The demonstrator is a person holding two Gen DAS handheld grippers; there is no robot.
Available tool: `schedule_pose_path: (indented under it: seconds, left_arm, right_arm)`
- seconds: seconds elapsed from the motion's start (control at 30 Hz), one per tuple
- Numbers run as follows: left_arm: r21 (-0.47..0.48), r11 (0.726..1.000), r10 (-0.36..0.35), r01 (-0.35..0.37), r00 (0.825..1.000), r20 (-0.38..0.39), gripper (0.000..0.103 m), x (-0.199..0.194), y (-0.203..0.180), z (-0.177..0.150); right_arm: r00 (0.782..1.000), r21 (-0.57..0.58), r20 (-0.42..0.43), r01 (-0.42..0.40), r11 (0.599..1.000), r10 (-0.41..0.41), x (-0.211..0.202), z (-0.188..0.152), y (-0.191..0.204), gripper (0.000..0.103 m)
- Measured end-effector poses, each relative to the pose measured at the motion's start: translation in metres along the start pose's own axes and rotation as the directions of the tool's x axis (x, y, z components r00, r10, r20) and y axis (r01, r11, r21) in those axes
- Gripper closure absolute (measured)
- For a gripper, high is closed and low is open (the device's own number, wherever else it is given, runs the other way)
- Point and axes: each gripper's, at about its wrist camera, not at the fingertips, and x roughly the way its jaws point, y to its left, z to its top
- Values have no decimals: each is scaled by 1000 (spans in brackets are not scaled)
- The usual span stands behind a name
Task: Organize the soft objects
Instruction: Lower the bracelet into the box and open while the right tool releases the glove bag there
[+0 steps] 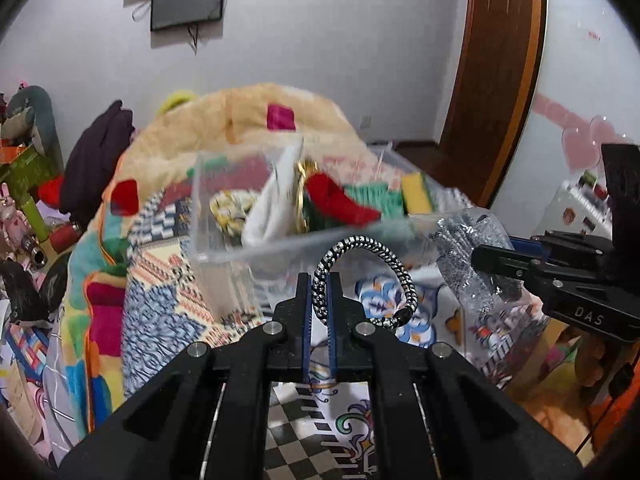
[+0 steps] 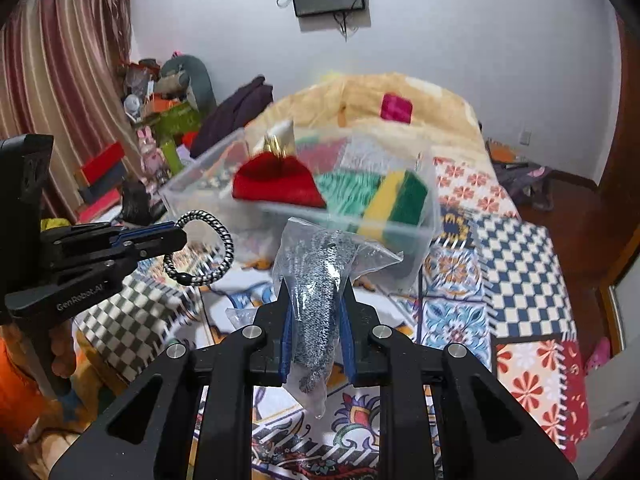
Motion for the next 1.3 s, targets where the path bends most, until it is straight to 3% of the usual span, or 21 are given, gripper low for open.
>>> schedule_pose_path:
  seconds: [0.3, 0.57, 0.77, 1.03, 1.3]
  left_arm:
    - [-45, 999, 29, -23, 991, 134, 97, -28, 17, 35]
    - [-70, 994, 98, -86, 976, 194, 97, -18, 24, 60]
    - [-100, 991, 107, -92, 982, 157, 97, 10, 36, 66]
    - [-128, 988, 91, -84, 995, 48, 97, 52, 47, 53]
    - [-98, 991, 92, -92, 996, -5, 97, 73, 42, 44]
  right_arm:
    - [990, -28, 136, 48, 998, -44, -26, 36, 3, 85]
    - [980, -16, 196, 52, 999, -48, -13, 67, 7, 85]
    - [989, -43, 146, 43, 998, -36, 17, 77, 17, 85]
    - [997, -74, 36, 67, 995, -64, 61, 68, 18, 85]
    - [995, -84, -15, 97, 992, -98, 80, 62, 16, 81]
